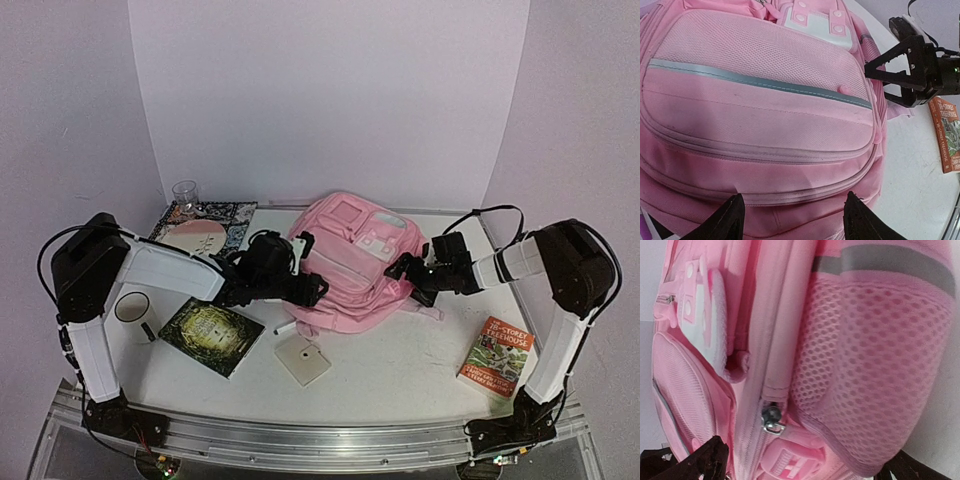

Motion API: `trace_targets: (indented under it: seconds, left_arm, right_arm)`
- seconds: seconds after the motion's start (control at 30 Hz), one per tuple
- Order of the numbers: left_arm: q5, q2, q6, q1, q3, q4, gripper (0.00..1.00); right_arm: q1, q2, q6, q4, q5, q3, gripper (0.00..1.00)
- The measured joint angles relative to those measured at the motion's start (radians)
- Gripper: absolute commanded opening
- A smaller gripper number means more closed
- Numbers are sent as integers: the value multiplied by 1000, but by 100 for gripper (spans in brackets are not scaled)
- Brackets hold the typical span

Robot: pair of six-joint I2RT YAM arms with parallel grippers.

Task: Pack the student bag
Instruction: Grab the student bag from the center of the board.

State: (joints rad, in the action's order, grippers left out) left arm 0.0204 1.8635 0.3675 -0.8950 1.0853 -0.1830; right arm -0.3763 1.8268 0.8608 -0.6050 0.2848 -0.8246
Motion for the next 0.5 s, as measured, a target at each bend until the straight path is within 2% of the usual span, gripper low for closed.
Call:
trace_targets:
  seconds: [0.13, 0.23, 0.5]
  left_arm:
    - [0, 36, 0, -7, 23, -1, 68]
    - [0, 51, 0, -10, 30, -4, 68]
    - [1, 57, 0, -33, 44, -6, 68]
  right_arm:
    - [1, 22, 24, -59, 49, -1, 97]
    - [4, 36, 41, -87, 67, -1, 88]
    - [6, 78, 79, -165, 96, 13, 21]
